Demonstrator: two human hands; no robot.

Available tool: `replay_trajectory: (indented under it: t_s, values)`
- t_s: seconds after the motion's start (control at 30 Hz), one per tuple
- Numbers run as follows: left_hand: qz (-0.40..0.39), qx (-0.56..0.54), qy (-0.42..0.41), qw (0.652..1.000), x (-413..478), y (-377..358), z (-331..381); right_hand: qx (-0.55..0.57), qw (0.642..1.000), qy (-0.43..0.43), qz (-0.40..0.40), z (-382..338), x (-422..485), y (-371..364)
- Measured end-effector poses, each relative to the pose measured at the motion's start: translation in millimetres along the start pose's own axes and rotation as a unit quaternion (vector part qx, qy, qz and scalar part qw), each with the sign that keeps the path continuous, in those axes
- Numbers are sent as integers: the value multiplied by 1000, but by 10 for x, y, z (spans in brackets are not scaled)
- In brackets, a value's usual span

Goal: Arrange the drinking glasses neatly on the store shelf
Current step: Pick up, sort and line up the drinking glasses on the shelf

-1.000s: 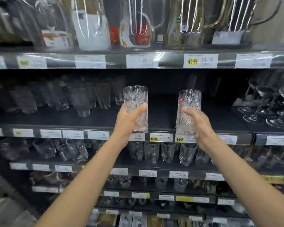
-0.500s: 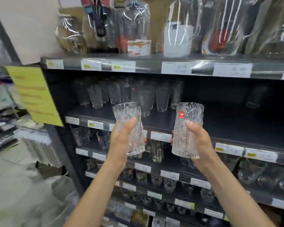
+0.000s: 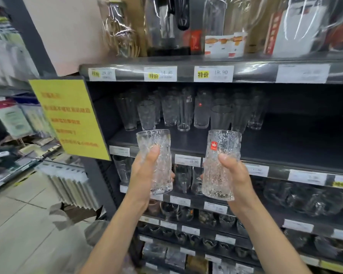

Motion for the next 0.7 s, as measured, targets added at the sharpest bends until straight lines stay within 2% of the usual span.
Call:
replay_trajectory:
  t_s: [0.2, 0.4, 0.57, 0.7]
  values:
    - [-33, 30, 4, 999, 446, 106, -13, -11, 999, -12, 40, 130, 273, -124]
    - [-9, 71, 16, 997, 994, 10, -29, -73, 995, 21, 64, 327, 739, -145]
    - [2, 118, 1, 993, 1434, -91, 72, -136, 985, 20, 105, 484, 1193, -178]
    - [21, 142, 19, 989, 1768, -68, 45, -170, 978, 23, 116, 642, 1436, -150]
Point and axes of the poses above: each hand's wrist, its own x-axis towards the middle knuckle, its own y-axis out of the back of the hand, z = x × y, the point moved 2 cm from there along x, towards the middle knuckle, and after that the axes turned 11 degrees about y, right-handed, at the moved point
